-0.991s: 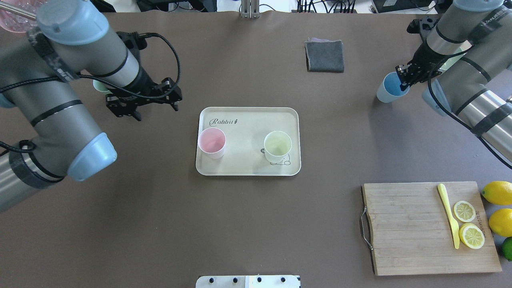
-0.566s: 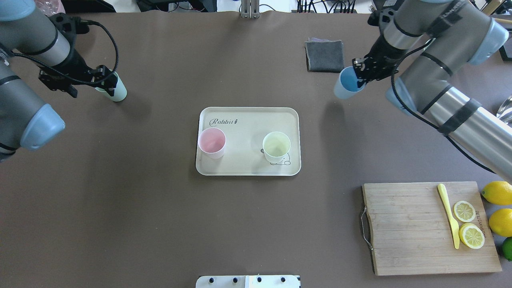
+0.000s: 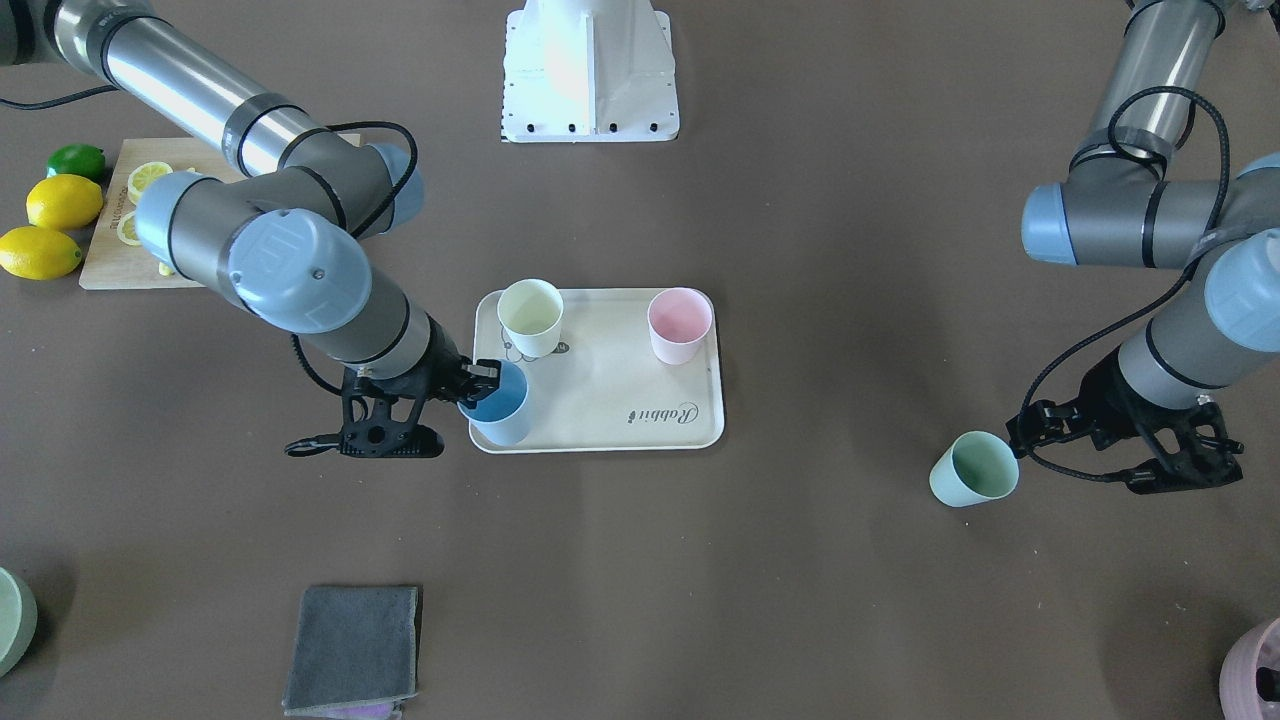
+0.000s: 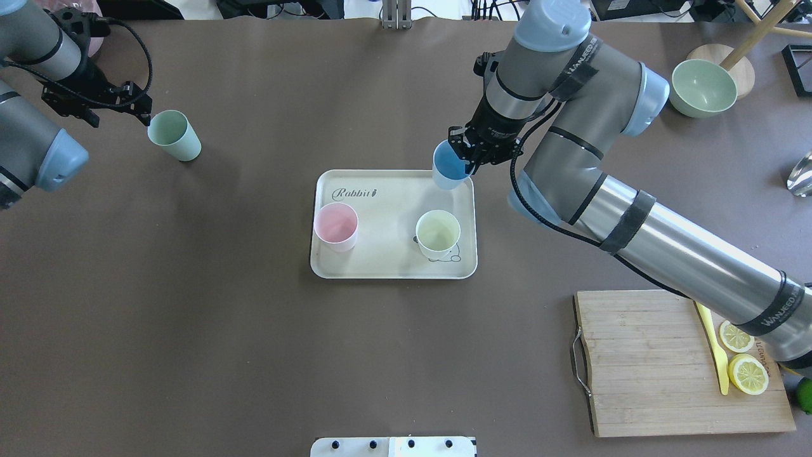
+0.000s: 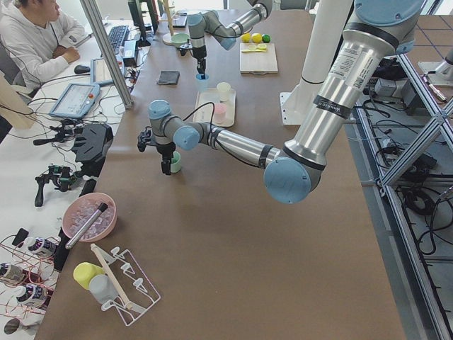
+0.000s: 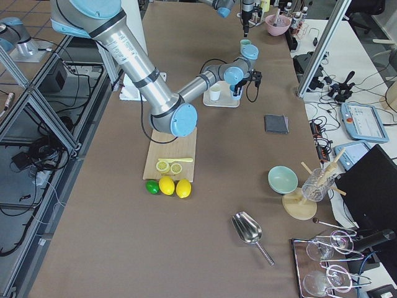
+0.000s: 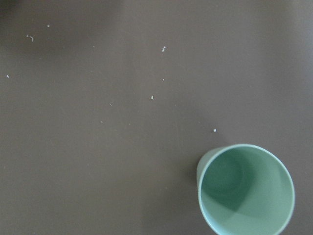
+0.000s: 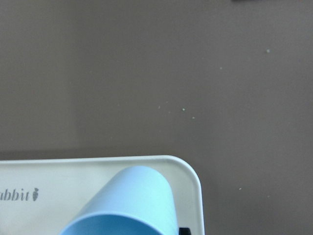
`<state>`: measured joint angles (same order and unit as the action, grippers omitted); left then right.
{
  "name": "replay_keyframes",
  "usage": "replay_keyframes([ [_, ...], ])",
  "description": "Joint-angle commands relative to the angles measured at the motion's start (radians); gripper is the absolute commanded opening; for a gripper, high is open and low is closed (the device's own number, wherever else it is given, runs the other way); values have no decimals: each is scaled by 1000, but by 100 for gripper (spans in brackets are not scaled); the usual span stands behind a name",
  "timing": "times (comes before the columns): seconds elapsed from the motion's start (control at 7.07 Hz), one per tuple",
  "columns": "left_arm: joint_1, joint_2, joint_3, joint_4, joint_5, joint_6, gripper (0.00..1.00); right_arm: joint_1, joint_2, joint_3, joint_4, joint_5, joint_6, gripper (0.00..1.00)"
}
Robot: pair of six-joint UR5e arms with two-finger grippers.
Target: Place all cups on tray
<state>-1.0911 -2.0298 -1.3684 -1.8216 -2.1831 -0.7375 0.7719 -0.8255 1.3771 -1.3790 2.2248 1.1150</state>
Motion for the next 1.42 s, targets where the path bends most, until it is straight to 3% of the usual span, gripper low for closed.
replay_keyframes([
  [0.0,20,-20,61,-85,-3,-66,98,-60,-9,-12,55,-82,16,78],
  [0.14,51,-20,89,-137,-1,-115,87,-46,-1,-1,54,-70,8,100],
  [0.28,65,-20,116,-171,0,-121,51,-19,0,10,51,-38,6,100],
  [0.42,68,-20,117,-173,-1,-125,1,42,-7,43,43,46,3,100],
  [0.57,66,-44,111,-162,-18,-128,0,115,-23,77,20,124,-1,100],
  [0.85,66,-143,62,-40,-96,-231,0,153,-122,128,8,115,-114,100],
  [0.99,95,-208,20,67,-89,-305,0,170,-154,128,6,92,-132,100],
  [1.13,173,-251,2,76,-75,-435,0,190,-188,128,6,91,-223,100],
  [1.27,248,-303,2,77,6,-538,0,220,-226,128,8,90,-269,100],
])
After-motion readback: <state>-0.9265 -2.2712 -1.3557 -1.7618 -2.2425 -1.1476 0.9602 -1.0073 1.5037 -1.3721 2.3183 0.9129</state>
